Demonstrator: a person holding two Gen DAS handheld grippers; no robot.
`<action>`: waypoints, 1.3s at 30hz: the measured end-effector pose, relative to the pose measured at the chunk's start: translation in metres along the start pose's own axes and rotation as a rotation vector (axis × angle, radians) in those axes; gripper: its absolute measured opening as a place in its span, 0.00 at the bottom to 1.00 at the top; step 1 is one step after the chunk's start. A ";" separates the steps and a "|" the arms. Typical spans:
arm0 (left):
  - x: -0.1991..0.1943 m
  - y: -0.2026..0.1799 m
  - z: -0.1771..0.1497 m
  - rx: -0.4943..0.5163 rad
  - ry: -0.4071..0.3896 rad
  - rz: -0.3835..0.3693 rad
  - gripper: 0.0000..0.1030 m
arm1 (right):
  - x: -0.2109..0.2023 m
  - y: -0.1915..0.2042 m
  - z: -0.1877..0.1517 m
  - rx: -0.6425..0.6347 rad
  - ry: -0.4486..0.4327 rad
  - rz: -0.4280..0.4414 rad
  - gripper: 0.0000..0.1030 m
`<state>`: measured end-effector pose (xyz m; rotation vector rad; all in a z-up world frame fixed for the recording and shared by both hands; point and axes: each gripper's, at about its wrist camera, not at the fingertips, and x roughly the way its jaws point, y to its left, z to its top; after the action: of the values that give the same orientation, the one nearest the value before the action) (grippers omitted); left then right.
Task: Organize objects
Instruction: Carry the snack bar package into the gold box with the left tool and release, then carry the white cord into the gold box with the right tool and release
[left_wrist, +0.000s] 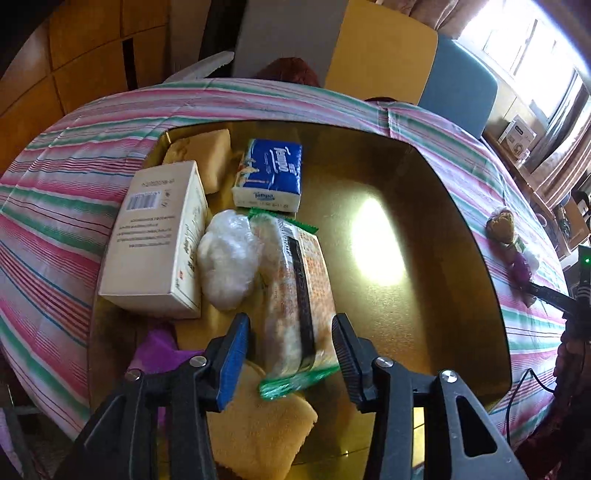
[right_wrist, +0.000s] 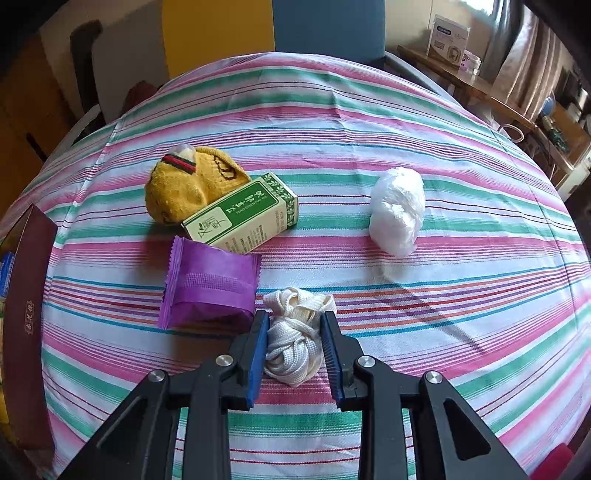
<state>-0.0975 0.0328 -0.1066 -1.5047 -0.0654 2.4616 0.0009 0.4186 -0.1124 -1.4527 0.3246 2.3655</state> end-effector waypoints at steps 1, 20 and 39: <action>-0.006 0.002 0.000 -0.007 -0.013 -0.001 0.48 | -0.001 0.000 0.000 0.003 -0.002 0.000 0.27; -0.057 0.046 -0.001 -0.088 -0.137 0.002 0.49 | -0.106 0.076 -0.016 -0.084 -0.189 0.287 0.26; -0.057 0.059 -0.015 -0.111 -0.135 -0.021 0.49 | -0.064 0.333 -0.128 -0.603 0.124 0.586 0.31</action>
<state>-0.0708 -0.0397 -0.0739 -1.3695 -0.2452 2.5780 -0.0031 0.0567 -0.1077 -1.9914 0.0614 3.0213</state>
